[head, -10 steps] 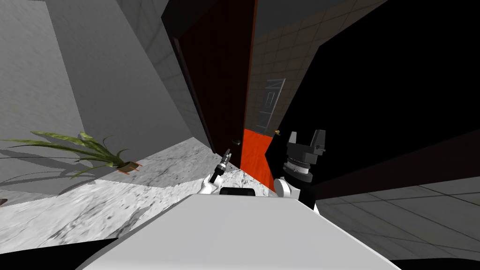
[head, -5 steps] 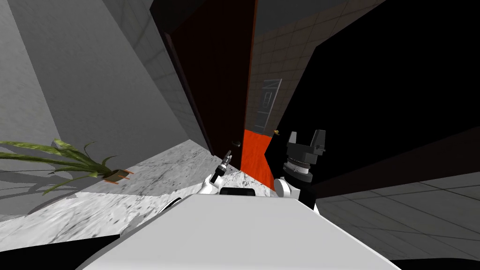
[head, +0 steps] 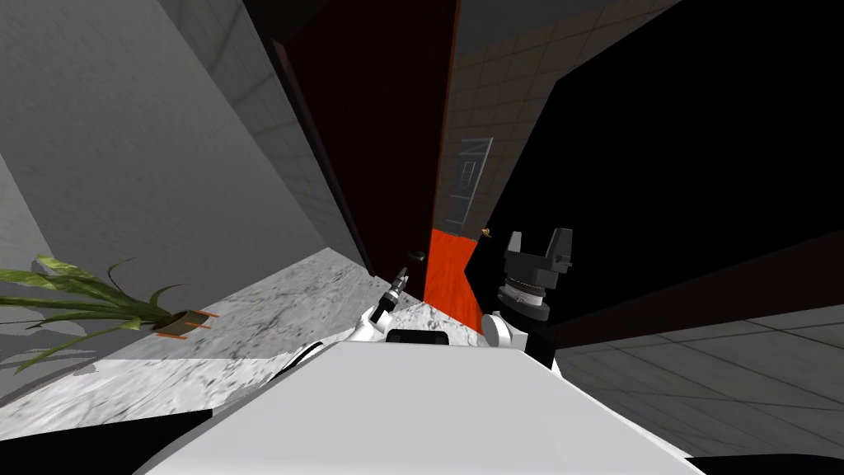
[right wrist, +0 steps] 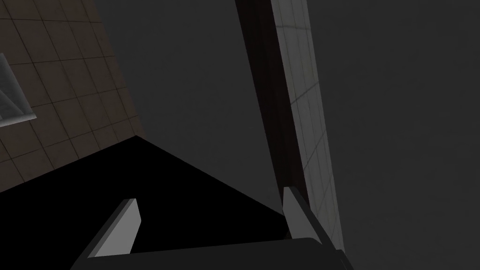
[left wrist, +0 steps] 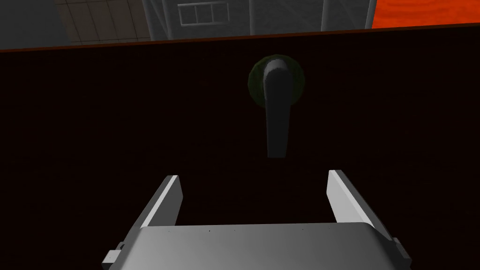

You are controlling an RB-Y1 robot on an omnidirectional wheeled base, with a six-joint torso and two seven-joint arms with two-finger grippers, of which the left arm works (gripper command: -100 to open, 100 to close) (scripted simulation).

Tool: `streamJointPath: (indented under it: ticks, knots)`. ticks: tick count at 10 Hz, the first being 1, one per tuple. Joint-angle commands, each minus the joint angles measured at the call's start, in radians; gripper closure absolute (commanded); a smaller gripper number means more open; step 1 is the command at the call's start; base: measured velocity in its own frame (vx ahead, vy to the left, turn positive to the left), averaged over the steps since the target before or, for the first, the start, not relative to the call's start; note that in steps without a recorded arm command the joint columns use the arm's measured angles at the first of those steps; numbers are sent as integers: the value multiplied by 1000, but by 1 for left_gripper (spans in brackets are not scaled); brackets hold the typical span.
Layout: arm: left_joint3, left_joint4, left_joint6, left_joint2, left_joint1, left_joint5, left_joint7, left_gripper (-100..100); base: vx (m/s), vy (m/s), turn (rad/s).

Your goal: Push the door open

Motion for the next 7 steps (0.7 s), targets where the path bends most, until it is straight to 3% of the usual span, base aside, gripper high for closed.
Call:
streamJointPath:
  ticks: [1,5,7]
  knots:
    - [-9,33,-4,0,-13,3,2,-100,43,77,-81]
    - [-26,105,-12,-3,-43,10,6,-100,52,74,-67]
    - [-20,91,-8,-2,-36,10,3,-100,64,-9,-28]
